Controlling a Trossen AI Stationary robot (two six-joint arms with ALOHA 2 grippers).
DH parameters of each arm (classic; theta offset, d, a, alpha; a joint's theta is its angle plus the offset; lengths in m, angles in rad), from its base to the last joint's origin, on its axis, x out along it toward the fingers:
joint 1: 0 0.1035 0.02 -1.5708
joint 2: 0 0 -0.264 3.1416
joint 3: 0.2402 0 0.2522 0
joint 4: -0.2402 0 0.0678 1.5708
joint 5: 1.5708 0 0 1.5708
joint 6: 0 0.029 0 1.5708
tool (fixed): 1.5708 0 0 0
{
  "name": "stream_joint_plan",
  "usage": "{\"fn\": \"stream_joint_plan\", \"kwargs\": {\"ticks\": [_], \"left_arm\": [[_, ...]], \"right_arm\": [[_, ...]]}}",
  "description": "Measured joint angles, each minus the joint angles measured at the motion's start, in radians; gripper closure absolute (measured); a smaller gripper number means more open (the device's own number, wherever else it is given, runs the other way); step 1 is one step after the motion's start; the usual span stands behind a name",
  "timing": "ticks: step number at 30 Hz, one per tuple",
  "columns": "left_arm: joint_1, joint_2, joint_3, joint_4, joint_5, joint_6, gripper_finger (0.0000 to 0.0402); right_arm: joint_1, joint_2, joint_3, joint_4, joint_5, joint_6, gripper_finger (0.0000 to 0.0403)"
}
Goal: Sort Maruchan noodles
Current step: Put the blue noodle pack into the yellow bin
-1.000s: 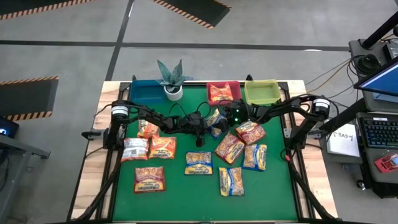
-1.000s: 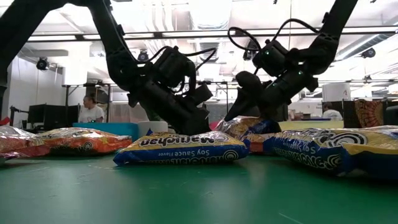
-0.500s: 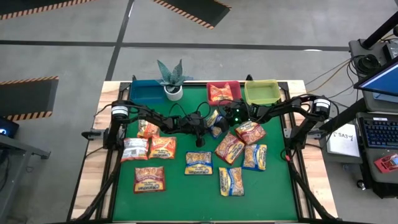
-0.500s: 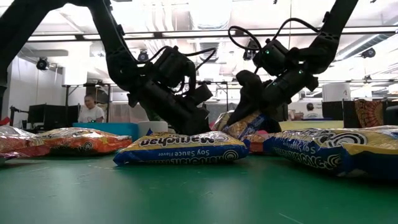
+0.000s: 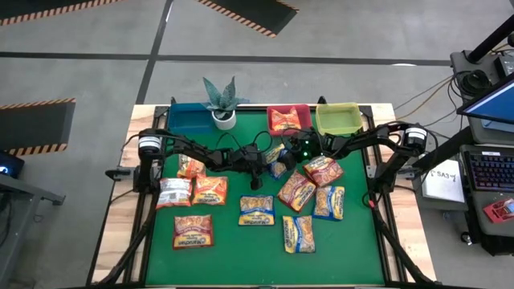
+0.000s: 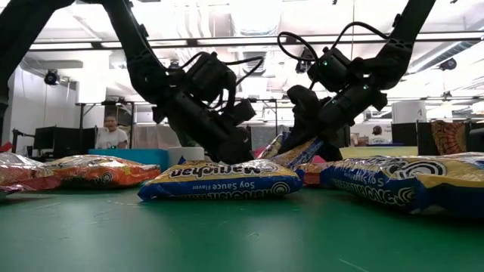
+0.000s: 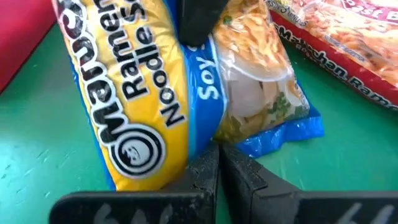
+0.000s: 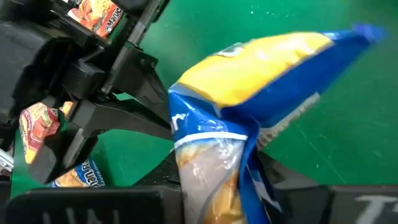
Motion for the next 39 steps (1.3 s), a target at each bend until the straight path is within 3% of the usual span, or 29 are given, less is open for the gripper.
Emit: {"fn": "stream_joint_plan", "kwargs": {"ticks": [9, 16, 30, 39], "left_arm": [[0.000, -0.094, 0.000, -0.141, -0.002, 0.029, 0.0402], [0.000, -0.197, 0.001, -0.215, -0.002, 0.054, 0.0402], [0.000, -0.427, 0.001, -0.316, -0.001, 0.145, 0.0402], [0.000, -0.463, 0.001, -0.315, -0.002, 0.180, 0.0402]], "right_arm": [[0.000, -0.036, 0.000, -0.027, -0.004, 0.002, 0.0339], [0.000, -0.188, 0.000, -0.236, 0.016, -0.003, 0.0339], [0.000, -0.651, 0.000, -0.728, 0.258, 0.037, 0.0339], [0.000, -0.698, 0.143, -0.949, 0.457, 0.008, 0.0339]]}}
